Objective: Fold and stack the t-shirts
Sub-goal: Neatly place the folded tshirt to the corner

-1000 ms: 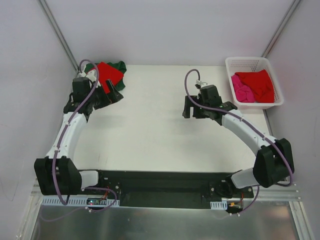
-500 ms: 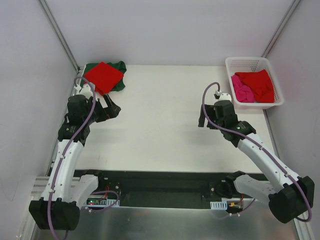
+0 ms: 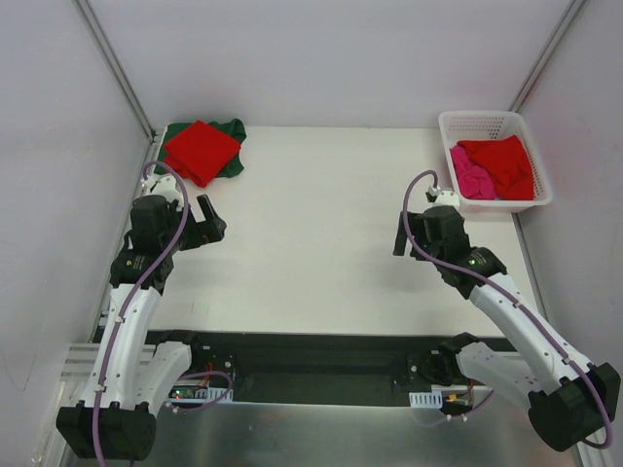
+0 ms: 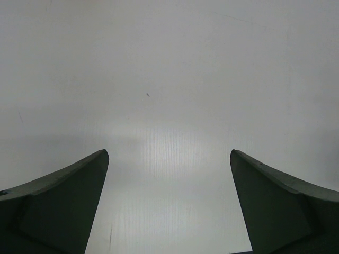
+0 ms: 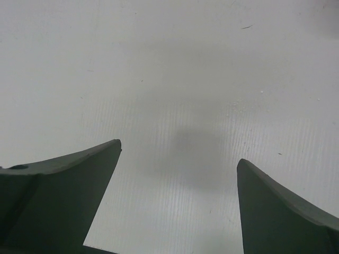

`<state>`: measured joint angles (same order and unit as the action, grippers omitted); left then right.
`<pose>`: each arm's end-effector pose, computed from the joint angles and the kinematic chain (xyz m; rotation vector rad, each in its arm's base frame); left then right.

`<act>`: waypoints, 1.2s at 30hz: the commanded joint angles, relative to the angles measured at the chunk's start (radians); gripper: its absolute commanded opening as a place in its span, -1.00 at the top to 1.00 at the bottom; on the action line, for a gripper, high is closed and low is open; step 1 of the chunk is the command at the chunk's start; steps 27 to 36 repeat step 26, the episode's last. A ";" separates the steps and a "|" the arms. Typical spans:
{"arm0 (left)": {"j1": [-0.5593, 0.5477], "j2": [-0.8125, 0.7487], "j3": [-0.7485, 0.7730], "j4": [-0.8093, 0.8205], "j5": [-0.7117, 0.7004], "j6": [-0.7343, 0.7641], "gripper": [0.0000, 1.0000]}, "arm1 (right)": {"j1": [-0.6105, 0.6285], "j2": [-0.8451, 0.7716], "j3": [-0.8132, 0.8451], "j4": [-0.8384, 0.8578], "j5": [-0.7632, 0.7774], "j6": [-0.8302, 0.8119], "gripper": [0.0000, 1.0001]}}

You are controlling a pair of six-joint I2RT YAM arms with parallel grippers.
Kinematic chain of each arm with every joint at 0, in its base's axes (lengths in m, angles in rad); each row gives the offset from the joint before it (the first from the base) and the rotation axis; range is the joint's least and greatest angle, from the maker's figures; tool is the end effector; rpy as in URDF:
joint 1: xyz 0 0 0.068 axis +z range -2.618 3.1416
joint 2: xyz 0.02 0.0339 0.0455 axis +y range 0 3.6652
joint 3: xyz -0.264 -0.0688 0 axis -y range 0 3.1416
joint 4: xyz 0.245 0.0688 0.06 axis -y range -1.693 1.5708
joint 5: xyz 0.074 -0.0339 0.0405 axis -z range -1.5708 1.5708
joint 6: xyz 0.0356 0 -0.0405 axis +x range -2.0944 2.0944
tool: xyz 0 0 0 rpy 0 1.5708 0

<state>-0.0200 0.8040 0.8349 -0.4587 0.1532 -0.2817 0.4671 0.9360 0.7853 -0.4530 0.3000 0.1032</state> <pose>0.1791 -0.0090 0.3259 -0.1637 2.0034 -0.3464 0.1865 0.0823 0.2873 -0.2199 2.1327 0.0057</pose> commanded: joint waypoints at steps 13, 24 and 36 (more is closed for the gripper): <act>-0.005 -0.008 0.056 -0.003 -0.018 0.030 -0.99 | 0.001 -0.029 0.034 -0.032 0.031 0.010 -0.95; -0.003 -0.048 0.026 0.005 -0.023 0.044 -0.99 | 0.002 -0.002 0.026 -0.026 0.036 0.009 -0.95; -0.003 -0.054 0.020 0.008 -0.026 0.030 -0.98 | 0.002 0.001 0.023 -0.026 0.036 0.012 -0.95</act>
